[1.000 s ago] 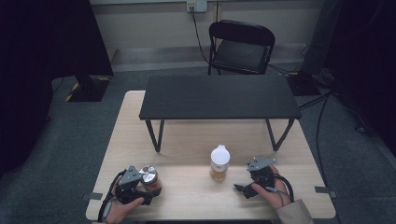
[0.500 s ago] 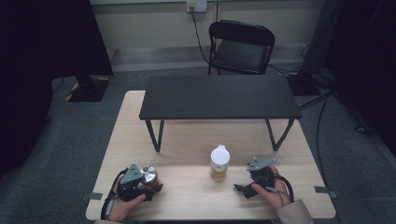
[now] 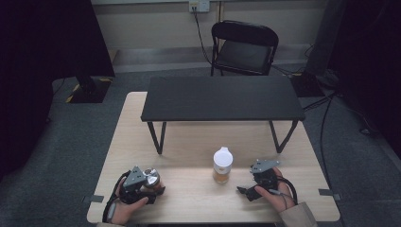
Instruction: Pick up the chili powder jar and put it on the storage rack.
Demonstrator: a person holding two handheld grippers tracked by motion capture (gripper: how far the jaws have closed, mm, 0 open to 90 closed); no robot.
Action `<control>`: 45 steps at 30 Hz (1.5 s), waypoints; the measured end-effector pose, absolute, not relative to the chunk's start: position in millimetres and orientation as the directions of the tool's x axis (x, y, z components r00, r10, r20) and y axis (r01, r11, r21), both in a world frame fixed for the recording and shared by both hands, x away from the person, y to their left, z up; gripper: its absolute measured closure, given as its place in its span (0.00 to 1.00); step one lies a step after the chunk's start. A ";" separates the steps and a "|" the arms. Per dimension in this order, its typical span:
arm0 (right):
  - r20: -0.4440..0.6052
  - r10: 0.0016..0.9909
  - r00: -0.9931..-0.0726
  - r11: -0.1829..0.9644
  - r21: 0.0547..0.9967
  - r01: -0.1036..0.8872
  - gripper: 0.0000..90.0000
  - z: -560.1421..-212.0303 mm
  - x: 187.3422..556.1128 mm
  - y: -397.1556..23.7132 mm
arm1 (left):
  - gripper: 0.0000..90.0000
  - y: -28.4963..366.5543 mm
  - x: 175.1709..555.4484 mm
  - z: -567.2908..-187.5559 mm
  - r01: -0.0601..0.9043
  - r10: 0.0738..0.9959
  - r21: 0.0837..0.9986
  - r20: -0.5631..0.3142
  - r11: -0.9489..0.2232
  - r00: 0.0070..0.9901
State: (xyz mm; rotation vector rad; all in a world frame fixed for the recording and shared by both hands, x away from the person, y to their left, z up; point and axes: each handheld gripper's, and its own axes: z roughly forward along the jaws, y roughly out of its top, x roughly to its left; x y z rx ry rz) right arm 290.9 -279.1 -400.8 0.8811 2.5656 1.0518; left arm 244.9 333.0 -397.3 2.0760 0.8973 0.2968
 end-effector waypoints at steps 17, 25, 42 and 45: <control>0.013 0.610 -0.792 0.561 0.699 0.444 0.00 -400.8 290.9 -279.1 | 0.33 325.8 264.6 -373.4 0.504 0.660 0.761 -0.136 -0.407 0.739; 0.013 0.610 -0.792 0.561 0.699 0.444 0.00 -400.8 290.9 -279.1 | 0.33 320.0 274.6 -357.4 0.497 0.639 0.764 -0.147 -0.411 0.755; 0.013 0.610 -0.792 0.561 0.699 0.444 0.00 -400.8 290.9 -279.1 | 0.33 297.8 297.8 -317.7 0.467 0.600 0.762 -0.129 -0.450 0.789; 0.013 0.610 -0.792 0.561 0.699 0.444 0.00 -400.8 290.9 -279.1 | 0.33 296.0 300.4 -314.0 0.462 0.598 0.765 -0.128 -0.448 0.791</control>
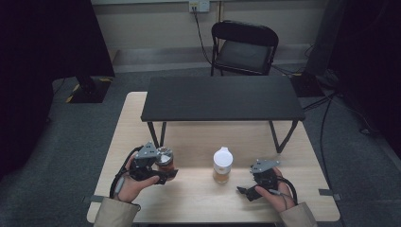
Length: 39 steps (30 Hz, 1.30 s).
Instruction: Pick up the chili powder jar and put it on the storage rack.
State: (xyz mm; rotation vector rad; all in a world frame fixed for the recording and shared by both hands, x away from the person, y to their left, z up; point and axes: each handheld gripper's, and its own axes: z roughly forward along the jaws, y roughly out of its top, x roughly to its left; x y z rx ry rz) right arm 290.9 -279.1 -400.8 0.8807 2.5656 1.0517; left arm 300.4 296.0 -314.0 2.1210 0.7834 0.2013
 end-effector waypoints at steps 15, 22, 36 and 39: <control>0.013 0.610 -0.792 0.561 0.699 0.444 0.00 -400.8 290.9 -279.1 | 0.33 279.9 321.3 -279.7 0.432 0.573 0.773 -0.110 -0.464 0.812; 0.013 0.610 -0.792 0.561 0.699 0.444 0.00 -400.8 290.9 -279.1 | 0.33 273.6 331.0 -264.3 0.424 0.564 0.775 -0.108 -0.468 0.819; 0.013 0.610 -0.792 0.561 0.699 0.443 0.00 -400.9 290.8 -279.1 | 0.34 259.7 342.1 -229.8 0.398 0.551 0.778 -0.080 -0.487 0.831; 0.013 0.610 -0.792 0.561 0.699 0.443 0.00 -400.9 290.9 -279.1 | 0.34 257.8 346.1 -223.0 0.395 0.547 0.782 -0.083 -0.482 0.833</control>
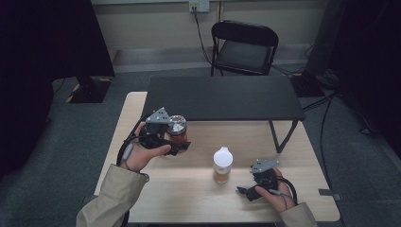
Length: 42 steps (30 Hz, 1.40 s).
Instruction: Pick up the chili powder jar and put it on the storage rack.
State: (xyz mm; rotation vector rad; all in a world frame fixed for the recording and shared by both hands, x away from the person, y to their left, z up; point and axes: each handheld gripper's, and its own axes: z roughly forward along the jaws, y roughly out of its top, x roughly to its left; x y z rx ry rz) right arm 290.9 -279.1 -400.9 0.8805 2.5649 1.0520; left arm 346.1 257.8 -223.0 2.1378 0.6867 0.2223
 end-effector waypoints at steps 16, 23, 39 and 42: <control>0.013 0.610 -0.792 0.561 0.699 0.443 0.00 -400.9 290.8 -279.1 | 0.34 241.9 361.6 -197.4 0.380 0.541 0.788 -0.070 -0.485 0.838; 0.013 0.610 -0.792 0.561 0.699 0.443 0.00 -400.9 290.8 -279.1 | 0.34 234.1 367.9 -183.6 0.376 0.545 0.790 -0.064 -0.484 0.836; 0.013 0.610 -0.792 0.561 0.699 0.443 0.00 -400.9 290.8 -279.1 | 0.34 213.3 387.8 -169.0 0.410 0.604 0.783 -0.055 -0.468 0.795; 0.013 0.610 -0.792 0.561 0.699 0.444 0.00 -400.7 290.9 -279.1 | 0.34 209.5 392.4 -168.6 0.419 0.618 0.781 -0.054 -0.463 0.784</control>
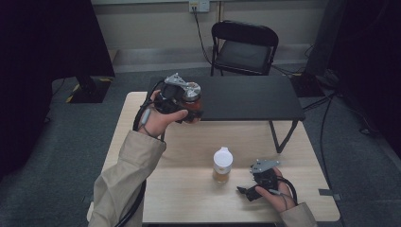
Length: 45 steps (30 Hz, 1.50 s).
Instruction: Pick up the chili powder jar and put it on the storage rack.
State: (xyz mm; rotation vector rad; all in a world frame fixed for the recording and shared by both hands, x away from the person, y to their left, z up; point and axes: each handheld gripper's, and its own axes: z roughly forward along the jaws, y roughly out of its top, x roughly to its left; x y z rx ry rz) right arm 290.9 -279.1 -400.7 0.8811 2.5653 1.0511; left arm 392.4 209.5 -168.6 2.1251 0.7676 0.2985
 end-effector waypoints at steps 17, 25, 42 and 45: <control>0.013 0.610 -0.792 0.561 0.699 0.444 0.00 -400.7 290.9 -279.1 | 0.34 204.7 414.3 -177.2 0.476 0.698 0.764 -0.046 -0.437 0.715; 0.013 0.610 -0.792 0.561 0.699 0.444 0.00 -400.7 290.9 -279.1 | 0.34 204.5 416.5 -182.7 0.482 0.712 0.768 -0.048 -0.422 0.700; 0.013 0.610 -0.792 0.561 0.699 0.444 0.00 -400.8 290.9 -279.1 | 0.27 207.8 414.0 -184.8 0.491 0.724 0.772 -0.059 -0.403 0.687; 0.013 0.610 -0.792 0.561 0.699 0.444 0.00 -400.7 290.9 -279.1 | 0.21 209.0 412.4 -184.6 0.498 0.732 0.772 -0.064 -0.395 0.679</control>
